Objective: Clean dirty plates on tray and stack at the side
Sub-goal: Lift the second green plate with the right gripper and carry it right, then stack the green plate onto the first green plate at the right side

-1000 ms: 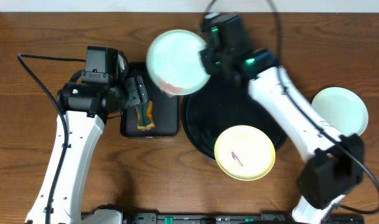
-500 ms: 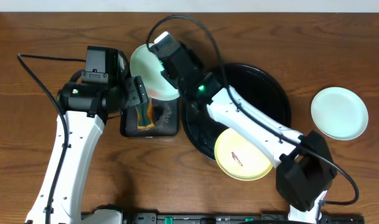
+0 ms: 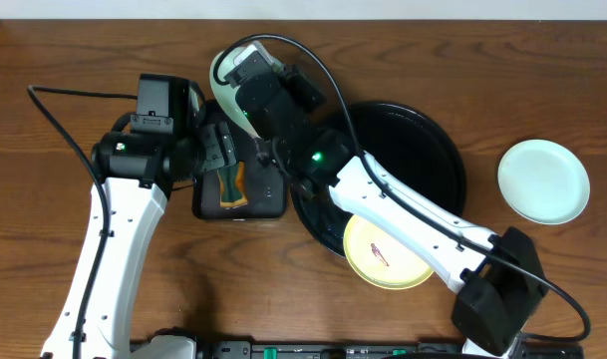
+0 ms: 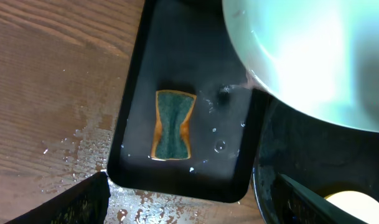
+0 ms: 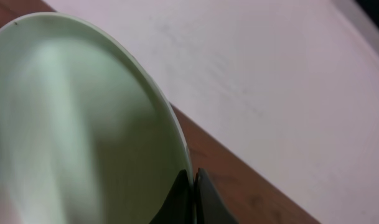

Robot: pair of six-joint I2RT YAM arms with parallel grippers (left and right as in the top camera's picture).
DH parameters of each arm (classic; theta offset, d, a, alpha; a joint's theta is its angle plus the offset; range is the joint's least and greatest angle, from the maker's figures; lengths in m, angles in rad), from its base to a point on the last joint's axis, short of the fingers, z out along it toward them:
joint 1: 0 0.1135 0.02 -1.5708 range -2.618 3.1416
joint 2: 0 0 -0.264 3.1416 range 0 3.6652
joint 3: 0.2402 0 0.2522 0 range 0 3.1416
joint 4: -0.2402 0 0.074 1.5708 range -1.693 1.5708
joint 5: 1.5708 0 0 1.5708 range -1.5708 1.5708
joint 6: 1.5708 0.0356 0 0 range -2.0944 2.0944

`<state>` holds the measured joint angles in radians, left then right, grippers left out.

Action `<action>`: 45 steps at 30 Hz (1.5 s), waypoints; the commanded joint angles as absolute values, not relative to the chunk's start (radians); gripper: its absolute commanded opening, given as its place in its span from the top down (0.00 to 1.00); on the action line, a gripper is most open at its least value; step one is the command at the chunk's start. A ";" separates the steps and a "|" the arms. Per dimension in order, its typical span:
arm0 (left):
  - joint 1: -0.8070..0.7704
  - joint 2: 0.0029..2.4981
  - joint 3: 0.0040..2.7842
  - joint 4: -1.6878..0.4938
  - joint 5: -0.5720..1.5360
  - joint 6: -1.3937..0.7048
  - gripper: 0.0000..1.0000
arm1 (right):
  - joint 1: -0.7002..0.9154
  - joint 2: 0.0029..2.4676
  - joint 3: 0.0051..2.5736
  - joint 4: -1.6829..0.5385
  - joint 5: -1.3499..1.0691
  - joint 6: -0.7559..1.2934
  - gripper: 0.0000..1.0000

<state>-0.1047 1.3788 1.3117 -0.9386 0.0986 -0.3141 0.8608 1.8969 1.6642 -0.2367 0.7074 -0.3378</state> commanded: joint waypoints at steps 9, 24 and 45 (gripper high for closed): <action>-0.101 1.378 1.326 -0.942 0.097 -0.311 0.16 | 0.884 1.857 1.674 -0.212 0.744 -0.493 0.99; -0.101 1.378 1.326 -0.942 0.097 -0.311 0.16 | 0.911 1.857 1.674 -0.202 0.744 -0.671 0.99; -0.101 1.378 1.326 -0.942 0.097 -0.311 0.16 | 0.767 1.851 1.676 -0.468 0.677 0.000 0.99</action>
<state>-0.1047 1.3788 1.3117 -0.9386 0.0986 -0.3141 0.8616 1.8908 1.6661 -0.3859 0.7326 -0.3645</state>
